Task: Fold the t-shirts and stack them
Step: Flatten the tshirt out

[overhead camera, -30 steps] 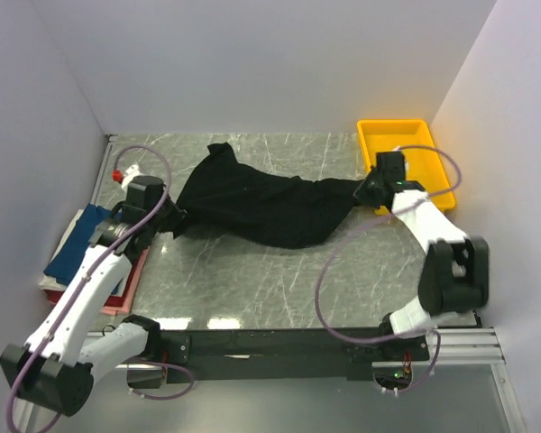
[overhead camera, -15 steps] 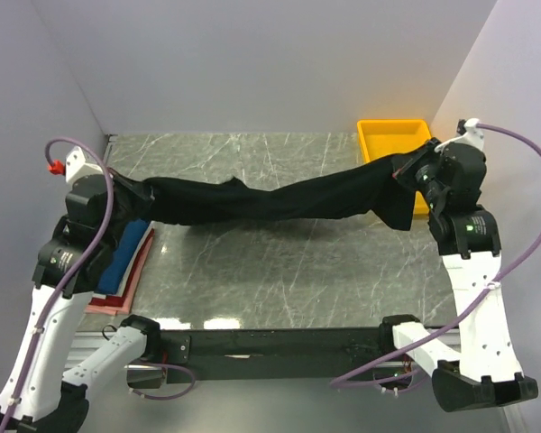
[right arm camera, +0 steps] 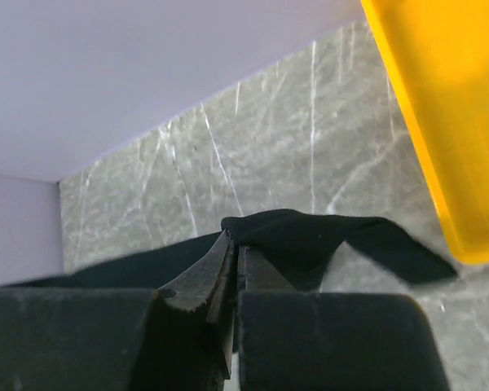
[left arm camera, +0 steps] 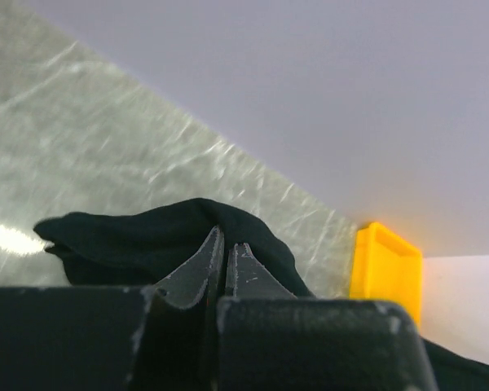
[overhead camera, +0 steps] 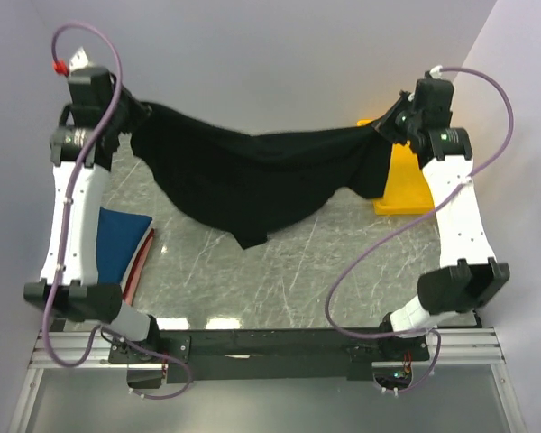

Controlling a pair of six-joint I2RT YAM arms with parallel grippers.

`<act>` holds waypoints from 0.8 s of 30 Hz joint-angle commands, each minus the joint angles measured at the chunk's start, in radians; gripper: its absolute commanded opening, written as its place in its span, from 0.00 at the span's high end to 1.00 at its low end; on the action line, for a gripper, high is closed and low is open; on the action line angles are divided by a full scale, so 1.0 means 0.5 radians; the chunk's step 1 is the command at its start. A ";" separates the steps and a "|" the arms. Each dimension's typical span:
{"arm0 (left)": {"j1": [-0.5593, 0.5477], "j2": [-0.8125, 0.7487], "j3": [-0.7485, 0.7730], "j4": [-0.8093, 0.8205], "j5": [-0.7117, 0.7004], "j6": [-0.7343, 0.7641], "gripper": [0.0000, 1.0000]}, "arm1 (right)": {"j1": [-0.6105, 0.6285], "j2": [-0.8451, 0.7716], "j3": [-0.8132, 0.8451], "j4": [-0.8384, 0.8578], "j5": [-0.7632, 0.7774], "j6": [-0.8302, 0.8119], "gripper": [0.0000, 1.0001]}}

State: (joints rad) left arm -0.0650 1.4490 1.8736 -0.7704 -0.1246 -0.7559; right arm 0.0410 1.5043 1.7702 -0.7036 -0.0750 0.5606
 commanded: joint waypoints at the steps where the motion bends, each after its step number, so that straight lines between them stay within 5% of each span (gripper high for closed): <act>1: 0.096 0.081 0.519 0.038 0.209 0.122 1.00 | -0.067 0.037 0.389 -0.022 -0.144 0.011 1.00; 5: 0.124 0.039 0.683 -0.067 0.289 0.177 1.00 | -0.131 0.068 0.528 -0.133 -0.285 -0.013 1.00; 11: 0.124 -0.305 -0.107 0.031 0.390 0.193 0.99 | -0.149 -0.088 0.139 -0.078 -0.292 -0.115 0.99; 14: 0.124 -0.254 -0.457 0.147 0.549 0.171 0.96 | -0.165 0.123 0.150 -0.093 -0.325 -0.155 0.91; 18: 0.121 -0.061 -0.740 0.301 0.682 0.113 0.41 | -0.159 0.720 0.371 -0.236 -0.475 -0.173 0.58; 21: 0.124 -0.051 -0.952 0.390 0.679 0.040 0.22 | -0.091 0.759 0.298 -0.149 -0.427 -0.195 0.44; 24: 0.124 -0.228 -1.307 0.525 0.608 -0.110 0.20 | 0.001 0.530 -0.183 0.114 -0.295 -0.152 0.40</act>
State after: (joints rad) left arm -0.0051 1.4681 1.2987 -0.5915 0.1745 -0.7368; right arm -0.0093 1.9133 1.7912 -0.7055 -0.2504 0.4850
